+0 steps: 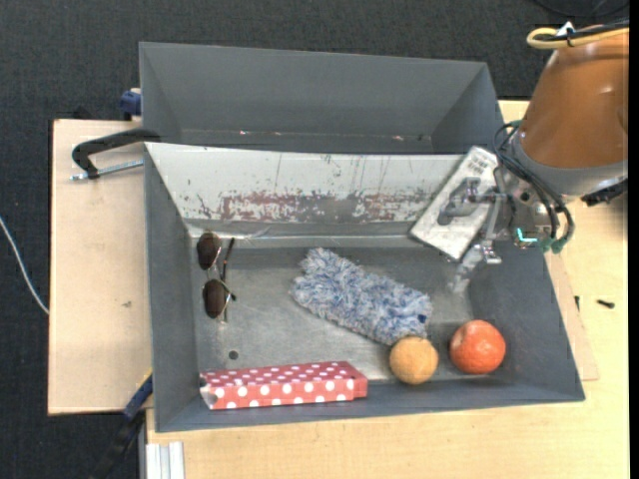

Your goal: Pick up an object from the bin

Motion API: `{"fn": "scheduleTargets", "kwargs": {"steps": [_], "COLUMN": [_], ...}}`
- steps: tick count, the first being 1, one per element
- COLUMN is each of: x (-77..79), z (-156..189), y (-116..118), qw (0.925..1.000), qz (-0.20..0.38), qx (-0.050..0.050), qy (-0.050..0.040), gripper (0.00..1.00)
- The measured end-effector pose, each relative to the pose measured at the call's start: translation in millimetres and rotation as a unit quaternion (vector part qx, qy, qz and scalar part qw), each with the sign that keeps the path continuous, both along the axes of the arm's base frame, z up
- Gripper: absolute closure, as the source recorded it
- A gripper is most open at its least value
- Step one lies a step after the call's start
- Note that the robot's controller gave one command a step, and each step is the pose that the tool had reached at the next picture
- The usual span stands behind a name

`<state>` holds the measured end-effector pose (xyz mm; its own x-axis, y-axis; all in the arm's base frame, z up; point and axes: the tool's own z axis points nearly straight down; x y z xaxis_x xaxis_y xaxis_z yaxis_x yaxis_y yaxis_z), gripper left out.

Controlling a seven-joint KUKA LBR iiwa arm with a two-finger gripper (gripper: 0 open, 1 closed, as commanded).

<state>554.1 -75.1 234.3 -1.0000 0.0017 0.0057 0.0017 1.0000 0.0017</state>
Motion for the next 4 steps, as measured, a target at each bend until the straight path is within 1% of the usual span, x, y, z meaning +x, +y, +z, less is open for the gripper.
{"fn": "scheduleTargets", "kwargs": {"steps": [1, 2, 3, 4], "x": [1.5, -7.1, 7.3, 7.3], "z": [4.2, -64.0, -117.9, -117.9], "y": [0.2, 27.6, 85.2, 85.1], "qw": [1.0000, 1.0000, 0.9962, 0.9962], "qz": [0.001, 0.004, 0.087, 0.087], "qx": [-0.001, -0.001, 0.000, 0.000], "qy": [-0.0041, -0.0029, -0.0038, -0.0038], "gripper": [0.00, 0.00, 1.00, 0.00]}}
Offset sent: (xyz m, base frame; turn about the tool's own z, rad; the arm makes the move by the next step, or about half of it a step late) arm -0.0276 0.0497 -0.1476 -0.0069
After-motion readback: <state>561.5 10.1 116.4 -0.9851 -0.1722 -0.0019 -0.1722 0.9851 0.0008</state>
